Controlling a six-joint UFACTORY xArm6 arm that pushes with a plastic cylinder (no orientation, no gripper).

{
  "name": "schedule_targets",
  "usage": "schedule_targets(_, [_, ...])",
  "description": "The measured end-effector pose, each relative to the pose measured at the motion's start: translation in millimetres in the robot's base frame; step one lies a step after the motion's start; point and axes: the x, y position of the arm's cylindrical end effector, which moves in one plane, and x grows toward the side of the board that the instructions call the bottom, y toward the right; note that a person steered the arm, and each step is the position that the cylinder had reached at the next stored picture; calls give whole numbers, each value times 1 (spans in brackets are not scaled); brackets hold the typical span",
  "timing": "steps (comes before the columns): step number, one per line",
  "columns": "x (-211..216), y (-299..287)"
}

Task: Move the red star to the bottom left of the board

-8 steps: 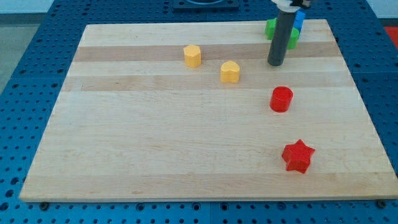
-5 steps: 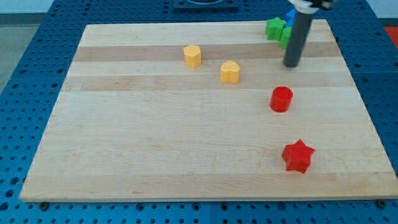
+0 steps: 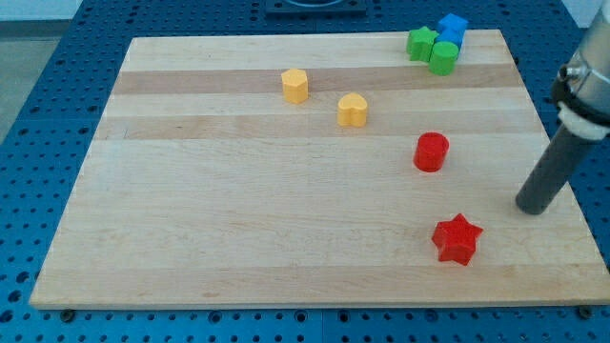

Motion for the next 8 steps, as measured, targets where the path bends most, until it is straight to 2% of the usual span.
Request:
schedule_targets(3, [41, -30])
schedule_targets(8, [44, -164])
